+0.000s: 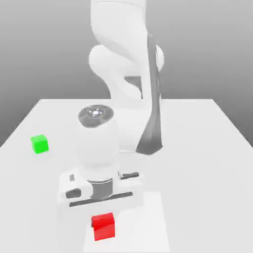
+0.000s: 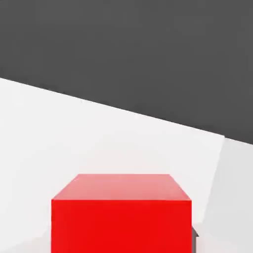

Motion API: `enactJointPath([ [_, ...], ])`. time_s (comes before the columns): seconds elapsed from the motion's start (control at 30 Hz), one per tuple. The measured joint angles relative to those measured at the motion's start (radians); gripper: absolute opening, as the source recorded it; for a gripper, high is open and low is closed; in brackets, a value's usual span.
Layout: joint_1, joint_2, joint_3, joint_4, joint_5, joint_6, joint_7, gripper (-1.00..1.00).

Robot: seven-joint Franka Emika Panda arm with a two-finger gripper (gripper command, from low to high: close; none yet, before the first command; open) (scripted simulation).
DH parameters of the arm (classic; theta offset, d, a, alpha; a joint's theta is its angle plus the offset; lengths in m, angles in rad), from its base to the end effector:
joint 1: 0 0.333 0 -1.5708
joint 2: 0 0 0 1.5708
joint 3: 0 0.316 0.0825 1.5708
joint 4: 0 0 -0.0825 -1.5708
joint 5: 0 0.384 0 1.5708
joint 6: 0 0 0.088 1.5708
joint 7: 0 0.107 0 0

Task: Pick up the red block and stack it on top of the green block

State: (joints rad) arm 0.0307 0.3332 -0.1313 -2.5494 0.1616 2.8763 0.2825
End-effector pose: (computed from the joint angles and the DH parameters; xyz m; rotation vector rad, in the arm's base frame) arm 0.4430 -0.0587 0.1486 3.0304 -0.8257 -0.0004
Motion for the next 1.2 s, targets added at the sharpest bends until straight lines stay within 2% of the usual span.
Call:
enactJointPath([
  [0.17,0.031,-0.157,-0.048,-0.026,-0.081,-0.129,0.06,-1.0],
  [0.23,-0.004,-0.218,-0.104,-0.047,-0.127,-0.164,0.108,-1.0],
  [0.4,-0.265,-0.352,-0.234,-0.113,-0.263,-0.215,0.261,-1.0],
  [0.57,-0.46,-0.468,-0.324,-0.187,-0.376,-0.247,0.402,-1.0],
  [0.87,-0.857,-0.613,-0.512,-0.336,-0.527,-0.241,0.62,-1.0],
  [1.0,-0.879,-0.579,-0.55,-0.353,-0.508,-0.186,0.622,-1.0],
  [1.2,-0.819,-0.479,-0.592,-0.355,-0.412,-0.086,0.56,-1.0],
])
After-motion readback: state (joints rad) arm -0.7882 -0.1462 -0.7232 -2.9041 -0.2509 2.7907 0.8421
